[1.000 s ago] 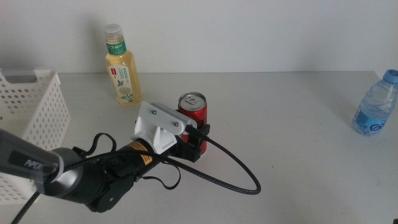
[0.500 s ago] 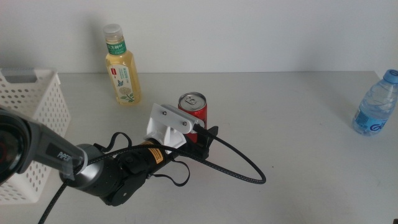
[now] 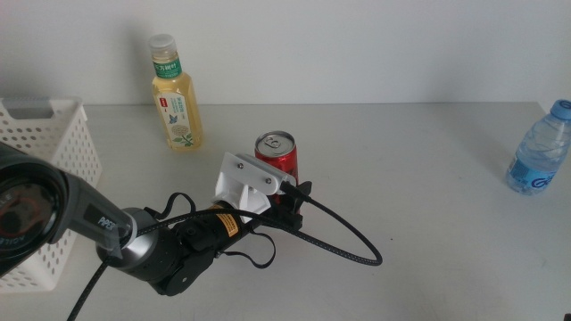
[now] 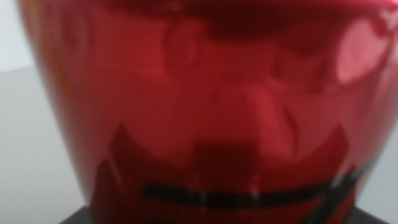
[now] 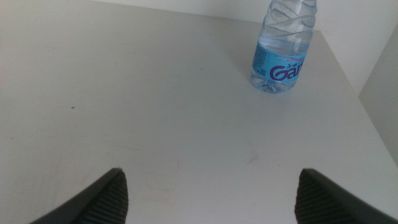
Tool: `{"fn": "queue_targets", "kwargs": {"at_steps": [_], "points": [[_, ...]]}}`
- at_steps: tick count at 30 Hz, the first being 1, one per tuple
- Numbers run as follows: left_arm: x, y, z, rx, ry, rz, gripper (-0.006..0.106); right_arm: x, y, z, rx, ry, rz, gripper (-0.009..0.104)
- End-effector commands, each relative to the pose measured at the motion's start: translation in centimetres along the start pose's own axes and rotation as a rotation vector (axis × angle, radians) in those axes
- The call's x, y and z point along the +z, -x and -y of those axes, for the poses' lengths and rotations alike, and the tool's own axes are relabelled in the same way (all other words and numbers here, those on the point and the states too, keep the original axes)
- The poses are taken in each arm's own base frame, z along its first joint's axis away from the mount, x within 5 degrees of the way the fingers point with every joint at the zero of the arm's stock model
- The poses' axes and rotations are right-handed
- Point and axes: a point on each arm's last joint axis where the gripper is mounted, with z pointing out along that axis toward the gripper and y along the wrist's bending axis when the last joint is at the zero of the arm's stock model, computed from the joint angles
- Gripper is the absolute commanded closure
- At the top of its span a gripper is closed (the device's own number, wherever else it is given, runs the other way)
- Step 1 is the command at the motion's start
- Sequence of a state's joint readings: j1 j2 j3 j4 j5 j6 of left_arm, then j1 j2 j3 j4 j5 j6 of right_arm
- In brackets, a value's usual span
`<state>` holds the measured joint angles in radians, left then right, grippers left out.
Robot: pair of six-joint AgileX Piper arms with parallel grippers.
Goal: Use arms to grab the bottles and put them into the dustbin to the left of the table.
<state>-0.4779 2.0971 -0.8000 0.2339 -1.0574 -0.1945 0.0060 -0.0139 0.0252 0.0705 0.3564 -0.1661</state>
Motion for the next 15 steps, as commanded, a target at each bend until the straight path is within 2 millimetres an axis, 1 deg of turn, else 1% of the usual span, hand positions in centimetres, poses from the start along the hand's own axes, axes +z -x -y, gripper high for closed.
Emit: {"fn": "queue_targets", "kwargs": {"at_steps": [1, 2, 3, 4, 8, 11, 15], "points": [[-0.1, 3.5, 0.3, -0.006, -0.023, 0.194, 0.068, -0.2, 0.8, 0.2, -0.017, -0.021, 0.09, 0.001], [-0.1, 3.5, 0.3, -0.006, -0.024, 0.197, 0.076, -0.2, 0.8, 0.2, -0.017, -0.021, 0.09, 0.001], [-0.1, 3.5, 0.3, -0.006, -0.024, 0.197, 0.089, -0.2, 0.8, 0.2, -0.017, -0.021, 0.09, 0.001], [-0.3, 4.1, 0.3, 0.009, -0.017, 0.183, 0.102, -0.2, 0.8, 0.2, -0.017, -0.021, 0.09, 0.001], [-0.8, 5.4, 0.3, 0.023, 0.018, 0.066, 0.102, -0.2, 0.8, 0.2, -0.017, -0.021, 0.09, 0.001], [-1.7, 7.1, 0.4, 0.037, 0.045, 0.002, 0.102, -0.2, 0.8, 0.2, -0.017, -0.021, 0.09, 0.001], [-3.1, 9.7, 0.7, 0.051, 0.071, -0.027, 0.102, -0.2, 0.8, 0.2, -0.017, -0.021, 0.09, 0.001]]}}
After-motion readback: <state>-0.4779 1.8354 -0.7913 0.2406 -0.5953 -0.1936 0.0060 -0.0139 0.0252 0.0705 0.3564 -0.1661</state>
